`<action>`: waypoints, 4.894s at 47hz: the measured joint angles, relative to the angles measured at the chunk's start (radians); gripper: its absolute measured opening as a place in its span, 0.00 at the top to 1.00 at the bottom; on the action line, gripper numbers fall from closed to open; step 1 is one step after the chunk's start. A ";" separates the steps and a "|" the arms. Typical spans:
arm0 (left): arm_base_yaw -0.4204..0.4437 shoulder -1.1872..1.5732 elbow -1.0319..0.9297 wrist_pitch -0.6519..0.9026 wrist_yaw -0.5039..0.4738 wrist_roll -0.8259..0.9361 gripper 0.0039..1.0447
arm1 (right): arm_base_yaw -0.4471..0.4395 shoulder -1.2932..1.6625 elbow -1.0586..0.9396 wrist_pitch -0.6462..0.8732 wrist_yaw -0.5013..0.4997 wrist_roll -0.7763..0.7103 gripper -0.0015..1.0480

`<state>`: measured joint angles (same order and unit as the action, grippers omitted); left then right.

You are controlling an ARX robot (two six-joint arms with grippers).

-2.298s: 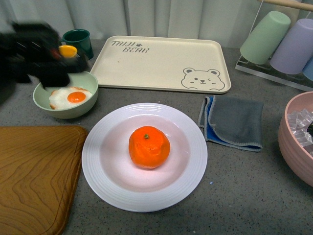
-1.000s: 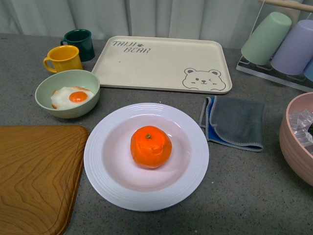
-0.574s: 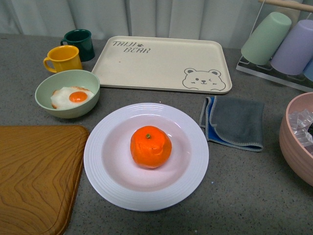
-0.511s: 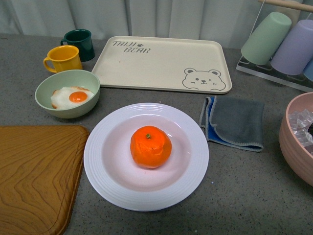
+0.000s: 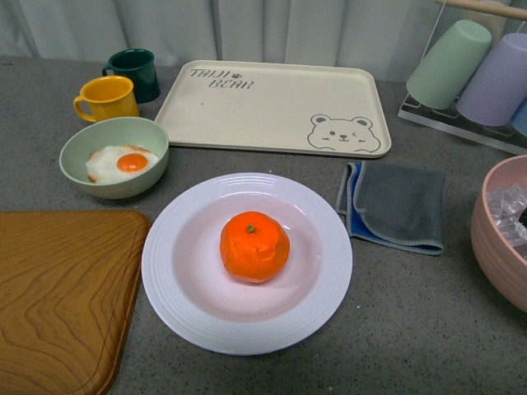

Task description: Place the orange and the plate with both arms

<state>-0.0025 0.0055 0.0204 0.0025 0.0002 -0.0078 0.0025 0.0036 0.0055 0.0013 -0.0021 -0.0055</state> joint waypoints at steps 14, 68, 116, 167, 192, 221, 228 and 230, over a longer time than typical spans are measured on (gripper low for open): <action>0.000 -0.001 0.000 0.000 0.000 0.000 0.51 | 0.000 0.000 0.000 0.000 0.000 0.000 0.09; 0.000 -0.002 0.000 -0.001 0.000 0.003 0.06 | 0.300 1.375 0.320 0.498 -0.218 0.512 0.09; 0.000 -0.002 0.000 -0.001 0.000 0.003 0.06 | 0.288 2.026 0.618 0.656 -0.539 0.782 0.09; 0.000 -0.002 0.000 -0.001 0.000 0.003 0.06 | 0.326 2.247 0.870 0.558 -0.594 0.959 0.45; 0.000 -0.002 0.000 -0.001 0.000 0.003 0.06 | 0.328 2.248 0.881 0.549 -0.590 0.914 0.96; 0.000 -0.002 0.000 -0.001 0.000 0.003 0.06 | 0.294 2.226 0.916 0.754 -0.622 0.956 0.96; 0.000 -0.002 0.000 -0.001 0.000 0.003 0.06 | 0.281 2.254 1.031 0.696 -0.616 0.961 0.96; 0.000 -0.002 0.000 -0.001 0.000 0.003 0.06 | 0.277 2.267 1.078 0.666 -0.612 0.959 0.96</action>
<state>-0.0025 0.0036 0.0204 0.0013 -0.0002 -0.0048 0.2798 2.2707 1.0832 0.6670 -0.6136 0.9539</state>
